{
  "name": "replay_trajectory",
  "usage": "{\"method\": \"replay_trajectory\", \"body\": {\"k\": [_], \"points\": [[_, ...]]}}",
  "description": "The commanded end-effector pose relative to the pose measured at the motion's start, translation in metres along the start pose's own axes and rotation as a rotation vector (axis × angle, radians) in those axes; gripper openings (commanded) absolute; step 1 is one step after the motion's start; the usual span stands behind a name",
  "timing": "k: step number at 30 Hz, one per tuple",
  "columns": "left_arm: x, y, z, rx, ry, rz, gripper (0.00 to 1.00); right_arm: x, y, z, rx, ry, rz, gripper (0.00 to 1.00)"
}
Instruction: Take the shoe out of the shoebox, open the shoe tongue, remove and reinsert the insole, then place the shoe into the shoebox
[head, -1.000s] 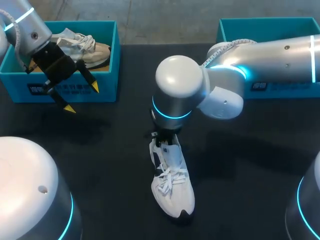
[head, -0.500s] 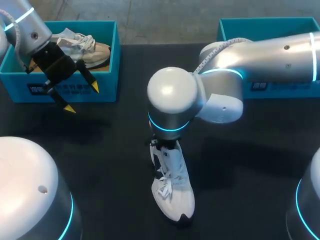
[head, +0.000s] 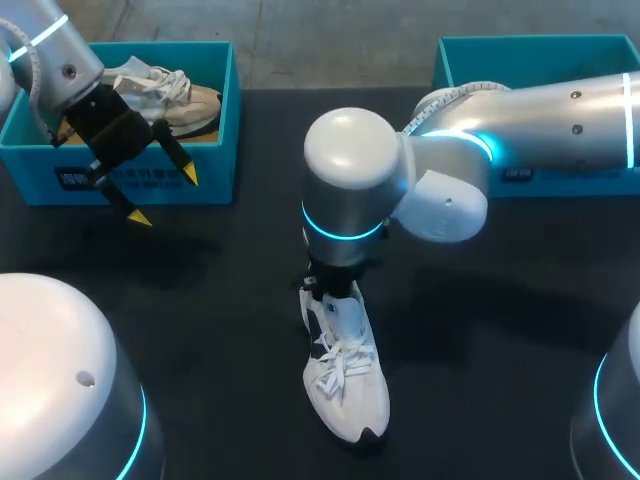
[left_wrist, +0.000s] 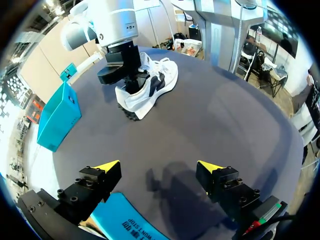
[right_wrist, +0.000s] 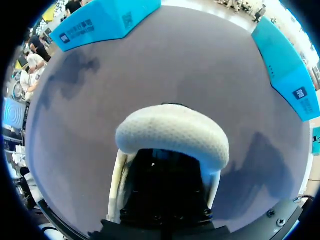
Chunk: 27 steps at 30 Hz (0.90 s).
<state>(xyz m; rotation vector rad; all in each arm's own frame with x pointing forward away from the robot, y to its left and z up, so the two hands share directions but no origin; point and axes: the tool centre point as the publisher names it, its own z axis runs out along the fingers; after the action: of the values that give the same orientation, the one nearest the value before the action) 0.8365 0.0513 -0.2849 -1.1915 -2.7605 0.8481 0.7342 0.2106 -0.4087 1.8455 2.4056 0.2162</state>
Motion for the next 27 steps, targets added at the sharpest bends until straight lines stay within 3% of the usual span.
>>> {"method": "replay_trajectory", "body": {"k": [1,13,27], "points": [[-0.001,0.0,-0.001,-0.001,0.005,0.0,1.0,0.0,-0.021,0.014,-0.028,-0.021,0.007,0.0],[-0.001,0.0,-0.001,-0.001,0.005,0.0,1.0,0.008,-0.015,-0.036,-0.121,-0.062,-0.011,0.0],[-0.001,0.0,-0.001,-0.001,0.005,0.0,1.0,0.002,0.0,-0.039,-0.079,-0.082,-0.019,0.0]]}}
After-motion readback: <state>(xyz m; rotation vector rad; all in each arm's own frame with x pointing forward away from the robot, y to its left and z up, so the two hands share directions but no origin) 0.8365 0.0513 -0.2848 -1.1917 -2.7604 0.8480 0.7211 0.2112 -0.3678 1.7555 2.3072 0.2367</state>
